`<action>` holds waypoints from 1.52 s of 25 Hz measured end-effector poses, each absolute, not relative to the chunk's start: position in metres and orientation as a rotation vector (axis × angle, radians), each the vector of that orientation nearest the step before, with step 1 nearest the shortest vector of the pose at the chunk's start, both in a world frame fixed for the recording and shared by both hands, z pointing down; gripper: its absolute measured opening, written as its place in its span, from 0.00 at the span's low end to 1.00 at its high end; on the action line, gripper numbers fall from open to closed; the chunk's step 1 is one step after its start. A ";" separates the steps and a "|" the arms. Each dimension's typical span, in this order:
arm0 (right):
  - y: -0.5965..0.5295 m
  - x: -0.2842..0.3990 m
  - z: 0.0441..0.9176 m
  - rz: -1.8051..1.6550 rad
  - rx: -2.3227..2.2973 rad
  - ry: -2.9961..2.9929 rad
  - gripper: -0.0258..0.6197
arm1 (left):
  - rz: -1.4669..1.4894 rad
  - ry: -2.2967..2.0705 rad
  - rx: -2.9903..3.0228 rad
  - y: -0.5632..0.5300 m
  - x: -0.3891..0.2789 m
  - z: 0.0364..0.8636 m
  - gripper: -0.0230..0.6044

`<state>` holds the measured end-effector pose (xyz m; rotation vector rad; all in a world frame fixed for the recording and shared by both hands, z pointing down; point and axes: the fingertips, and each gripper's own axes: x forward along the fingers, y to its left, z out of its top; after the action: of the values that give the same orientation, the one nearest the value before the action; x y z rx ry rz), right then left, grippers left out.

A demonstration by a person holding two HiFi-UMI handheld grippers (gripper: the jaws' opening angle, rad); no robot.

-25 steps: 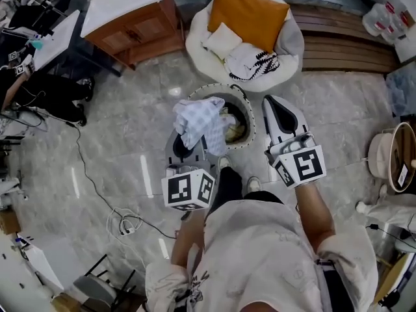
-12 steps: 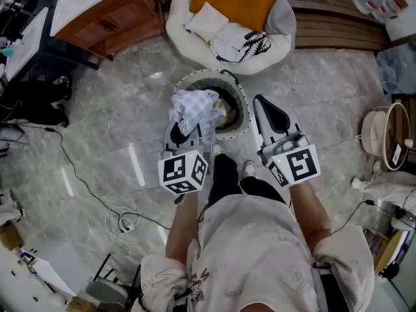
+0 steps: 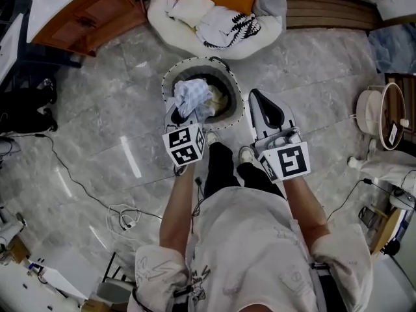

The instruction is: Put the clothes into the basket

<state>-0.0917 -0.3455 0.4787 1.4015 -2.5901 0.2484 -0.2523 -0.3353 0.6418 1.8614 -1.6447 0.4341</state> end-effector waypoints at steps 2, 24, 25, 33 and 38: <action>-0.345 -0.092 0.485 0.259 1.399 -2.572 0.02 | 0.464 -1.603 1.840 -0.337 -0.248 0.664 0.09; -0.350 -0.092 0.526 0.346 1.355 -2.475 0.02 | 0.620 -1.271 1.490 -0.343 -0.216 0.834 0.09; -0.350 -0.092 0.527 0.348 1.351 -2.474 0.02 | 0.638 -1.275 1.477 -0.340 -0.217 0.836 0.10; -0.352 -0.089 0.531 0.364 1.319 -2.480 0.02 | 0.718 -1.183 1.424 -0.318 -0.211 0.850 0.36; -0.350 -0.092 0.533 0.367 1.296 -2.495 0.02 | 0.732 -1.198 1.420 -0.307 -0.216 0.850 0.39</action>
<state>-0.0919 -0.3504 0.5328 1.2958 -2.4949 0.3669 -0.2157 -0.3074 0.8501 1.4196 -1.1980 0.7324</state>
